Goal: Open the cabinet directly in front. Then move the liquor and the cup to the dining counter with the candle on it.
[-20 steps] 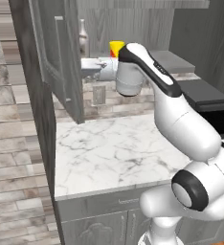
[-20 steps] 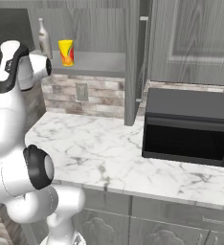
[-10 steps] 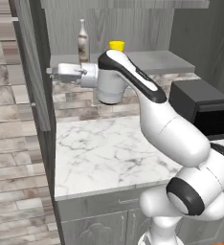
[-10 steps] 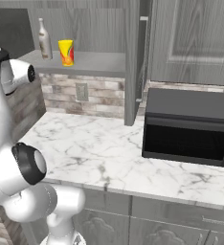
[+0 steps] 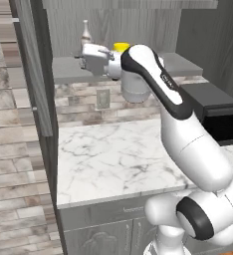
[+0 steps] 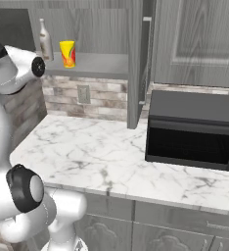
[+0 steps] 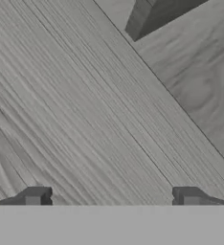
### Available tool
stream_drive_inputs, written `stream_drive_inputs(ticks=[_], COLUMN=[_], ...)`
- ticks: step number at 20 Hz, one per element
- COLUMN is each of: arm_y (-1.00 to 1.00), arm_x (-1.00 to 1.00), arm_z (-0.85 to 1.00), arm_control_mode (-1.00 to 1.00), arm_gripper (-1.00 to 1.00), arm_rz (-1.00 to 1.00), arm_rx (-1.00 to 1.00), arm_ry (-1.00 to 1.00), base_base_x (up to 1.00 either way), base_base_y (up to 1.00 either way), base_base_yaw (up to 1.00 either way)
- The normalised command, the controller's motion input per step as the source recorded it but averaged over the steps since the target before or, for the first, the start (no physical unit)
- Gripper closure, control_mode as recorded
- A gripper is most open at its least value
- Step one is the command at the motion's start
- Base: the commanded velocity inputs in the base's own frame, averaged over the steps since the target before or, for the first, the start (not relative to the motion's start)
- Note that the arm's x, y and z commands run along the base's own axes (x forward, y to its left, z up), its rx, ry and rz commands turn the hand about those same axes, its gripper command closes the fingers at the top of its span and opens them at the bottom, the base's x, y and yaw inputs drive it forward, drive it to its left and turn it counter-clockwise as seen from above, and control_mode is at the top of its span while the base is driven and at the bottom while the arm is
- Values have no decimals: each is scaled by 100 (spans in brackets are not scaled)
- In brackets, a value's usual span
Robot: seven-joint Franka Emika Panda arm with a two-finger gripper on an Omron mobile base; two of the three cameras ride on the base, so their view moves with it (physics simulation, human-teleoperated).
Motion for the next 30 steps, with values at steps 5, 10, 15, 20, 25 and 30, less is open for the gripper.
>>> stream_drive_inputs(ticks=[5, 10, 15, 20, 25, 30], arm_y=[-80, -41, -38, -47, -59, -59], arm_x=[0, 0, 0, 0, 1, 0], arm_z=[25, -15, -1, 15, 0, -4], arm_control_mode=[-100, -100, -100, -100, -100, -100], arm_gripper=[-100, -100, -100, -100, -100, -100], arm_rz=[-27, -7, 0, 0, -1, -6], arm_rx=[-22, -44, -40, -20, -4, 0], arm_ry=[16, 9, 1, 0, -10, -19], base_base_x=[0, 0, 0, 0, 0, 0], base_base_y=[0, 0, 0, 0, 0, 0], base_base_yaw=[0, 0, 0, 0, 0, 0])
